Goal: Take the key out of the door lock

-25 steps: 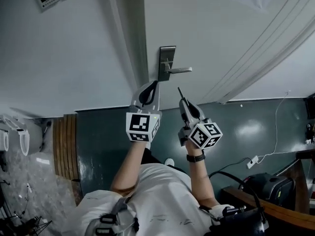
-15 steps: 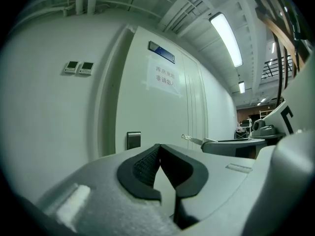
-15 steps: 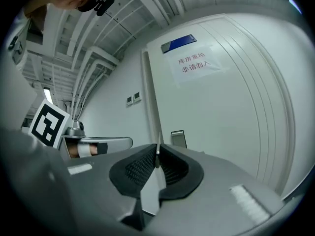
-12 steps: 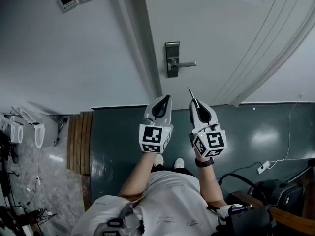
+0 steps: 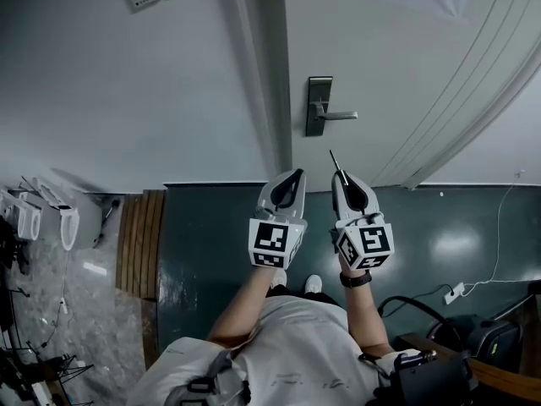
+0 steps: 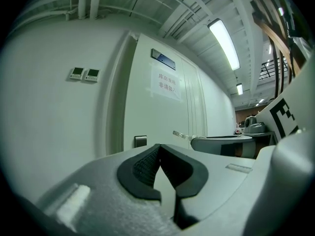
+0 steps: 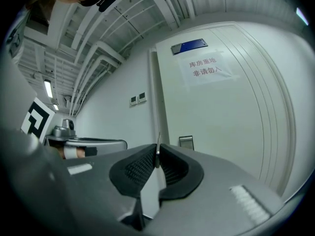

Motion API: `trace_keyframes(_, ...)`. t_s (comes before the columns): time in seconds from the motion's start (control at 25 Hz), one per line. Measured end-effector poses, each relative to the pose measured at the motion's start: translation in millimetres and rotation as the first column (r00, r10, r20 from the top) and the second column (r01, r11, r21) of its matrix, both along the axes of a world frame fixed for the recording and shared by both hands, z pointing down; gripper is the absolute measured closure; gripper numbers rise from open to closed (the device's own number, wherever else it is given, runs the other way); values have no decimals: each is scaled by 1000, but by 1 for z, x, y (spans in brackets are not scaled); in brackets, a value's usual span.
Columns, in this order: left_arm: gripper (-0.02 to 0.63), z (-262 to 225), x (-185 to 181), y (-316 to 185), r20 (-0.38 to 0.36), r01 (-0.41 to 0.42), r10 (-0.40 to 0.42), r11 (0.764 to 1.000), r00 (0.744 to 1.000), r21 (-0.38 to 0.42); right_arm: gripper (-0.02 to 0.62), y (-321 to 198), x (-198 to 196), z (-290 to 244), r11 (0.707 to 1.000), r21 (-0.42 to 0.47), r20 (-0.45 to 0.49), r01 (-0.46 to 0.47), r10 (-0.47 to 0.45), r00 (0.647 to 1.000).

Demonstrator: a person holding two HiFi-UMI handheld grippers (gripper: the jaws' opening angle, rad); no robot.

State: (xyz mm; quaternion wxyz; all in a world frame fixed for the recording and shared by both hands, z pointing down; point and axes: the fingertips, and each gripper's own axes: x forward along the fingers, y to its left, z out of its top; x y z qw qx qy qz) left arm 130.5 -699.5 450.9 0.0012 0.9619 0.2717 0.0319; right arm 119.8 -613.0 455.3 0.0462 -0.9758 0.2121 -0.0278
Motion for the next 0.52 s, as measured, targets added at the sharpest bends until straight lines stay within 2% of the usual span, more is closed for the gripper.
trace_keyframes(0.28,606,-17,10,-27,-31,-16,14,999,999,-47,566,-31,8,-14,999,-44,-27,-8,6,1000)
trace_keyframes(0.52,606,-8,24,-53,-18,-32,31,997,999,-70,566,-55,25,-4,997,-72,-21,-26,25,999)
